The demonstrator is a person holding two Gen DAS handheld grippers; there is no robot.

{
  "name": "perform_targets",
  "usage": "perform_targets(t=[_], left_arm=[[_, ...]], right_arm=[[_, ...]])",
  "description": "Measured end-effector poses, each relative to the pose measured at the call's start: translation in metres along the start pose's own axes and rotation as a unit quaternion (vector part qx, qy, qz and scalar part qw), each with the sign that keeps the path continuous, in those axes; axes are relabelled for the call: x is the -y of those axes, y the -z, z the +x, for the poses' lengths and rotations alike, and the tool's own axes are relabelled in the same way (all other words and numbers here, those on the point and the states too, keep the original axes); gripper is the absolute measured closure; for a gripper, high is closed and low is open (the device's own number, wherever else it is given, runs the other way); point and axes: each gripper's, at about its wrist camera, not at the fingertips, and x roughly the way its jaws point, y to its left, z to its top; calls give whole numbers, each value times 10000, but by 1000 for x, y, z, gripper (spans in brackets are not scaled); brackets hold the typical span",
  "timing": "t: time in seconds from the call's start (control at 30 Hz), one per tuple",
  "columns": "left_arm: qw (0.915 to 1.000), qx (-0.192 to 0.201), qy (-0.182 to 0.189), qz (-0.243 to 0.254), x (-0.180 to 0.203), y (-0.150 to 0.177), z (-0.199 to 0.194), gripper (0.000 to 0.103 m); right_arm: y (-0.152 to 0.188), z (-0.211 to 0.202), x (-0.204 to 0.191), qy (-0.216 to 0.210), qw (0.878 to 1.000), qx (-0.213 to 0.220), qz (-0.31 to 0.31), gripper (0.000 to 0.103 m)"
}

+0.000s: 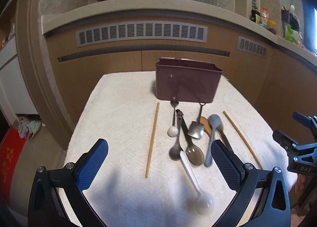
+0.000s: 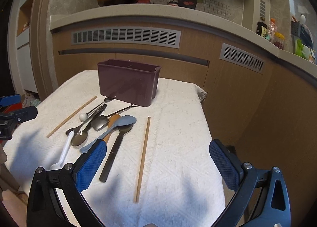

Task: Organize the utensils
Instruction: 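Reach the right gripper to the black loop-handled spatula while the left gripper approaches the white-ball spoon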

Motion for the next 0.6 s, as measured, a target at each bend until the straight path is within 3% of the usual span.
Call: perform_targets(t=[0.17, 0.43, 0.53, 0.6], left_arm=[[9997, -106, 53, -228, -20, -18, 33, 0], [9949, -203, 456, -875, -64, -40, 74, 0], [9959, -82, 440, -789, -69, -43, 82, 0], [9986, -89, 194, -478, -64, -42, 89, 0]], right_arm=[[-14, 36, -10, 126, 9995, -164, -220, 0], [-40, 123, -22, -418, 9945, -964, 6, 0], [-49, 148, -37, -601, 9918, -1128, -75, 4], [-55, 161, -49, -662, 9906, -1186, -159, 11]])
